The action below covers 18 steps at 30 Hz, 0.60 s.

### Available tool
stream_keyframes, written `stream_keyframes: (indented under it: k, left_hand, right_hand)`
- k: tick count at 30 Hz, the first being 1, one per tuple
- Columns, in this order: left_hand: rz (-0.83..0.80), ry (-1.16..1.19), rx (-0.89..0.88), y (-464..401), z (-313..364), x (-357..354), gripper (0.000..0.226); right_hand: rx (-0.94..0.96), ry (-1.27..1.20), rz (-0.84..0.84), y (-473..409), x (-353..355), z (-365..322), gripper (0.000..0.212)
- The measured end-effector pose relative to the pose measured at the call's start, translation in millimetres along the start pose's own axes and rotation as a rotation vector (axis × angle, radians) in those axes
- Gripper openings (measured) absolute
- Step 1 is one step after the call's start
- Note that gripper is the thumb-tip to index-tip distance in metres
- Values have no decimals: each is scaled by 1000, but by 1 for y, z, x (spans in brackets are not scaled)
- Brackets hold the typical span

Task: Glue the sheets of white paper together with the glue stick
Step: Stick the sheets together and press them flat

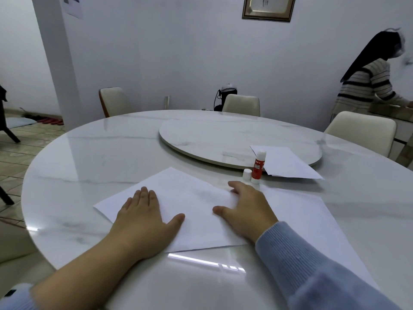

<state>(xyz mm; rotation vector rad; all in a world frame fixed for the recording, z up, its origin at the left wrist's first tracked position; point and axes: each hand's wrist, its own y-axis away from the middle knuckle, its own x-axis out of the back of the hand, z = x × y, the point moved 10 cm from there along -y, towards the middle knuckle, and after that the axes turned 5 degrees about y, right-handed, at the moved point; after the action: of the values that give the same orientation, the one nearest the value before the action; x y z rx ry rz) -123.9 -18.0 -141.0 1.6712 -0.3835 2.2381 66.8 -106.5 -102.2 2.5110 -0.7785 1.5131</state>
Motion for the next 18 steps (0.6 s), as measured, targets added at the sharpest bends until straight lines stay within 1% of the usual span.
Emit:
stream_keyframes:
  k: [2, 4, 6, 8, 9, 10, 11, 12, 13, 14, 15, 16, 17, 18]
  left_hand:
    - [20, 22, 2, -1, 0, 2, 95]
    - [24, 37, 8, -1, -2, 3, 98]
    - [51, 78, -3, -1, -2, 4, 100]
    - [67, 110, 11, -3, -5, 4, 97]
    - [73, 139, 32, -4, -7, 7, 93]
    - [62, 155, 47, -5, -9, 8, 86]
    - [61, 152, 28, -5, -8, 11, 78]
    - [108, 102, -48, -6, -3, 17, 72]
    - [103, 22, -117, -7, 0, 17, 77]
    - [107, -52, -175, -10, 0, 13, 86]
    - [105, -57, -171, -13, -6, 9, 89]
    - [137, -27, -185, -16, -11, 7, 86]
    - [179, -56, -215, -14, -10, 7, 78]
    - [200, -85, -226, -11, -4, 9, 67]
  right_hand:
    - [3, -165, 77, 0, 13, 2, 76]
    - [19, -249, 109, 0, 27, 2, 70]
    - [72, -228, 44, -1, 29, 0, 58]
    - [131, -168, -110, -1, 18, -2, 41]
    - [151, -146, -168, 0, 13, -1, 33]
    - [173, -154, -190, 0, 13, -2, 27]
    - [197, -212, -176, 0, 20, -4, 24]
    - [207, -309, -117, -1, 34, -4, 25]
    - [210, -437, -17, -3, 54, -3, 27]
    - [206, -581, 116, -3, 80, 3, 26]
    - [195, -733, 262, -2, 106, 13, 24]
    - [162, -871, 414, 1, 128, 28, 20]
    - [107, -968, 562, 4, 146, 47, 16]
    - [48, -1013, 695, 7, 161, 64, 16]
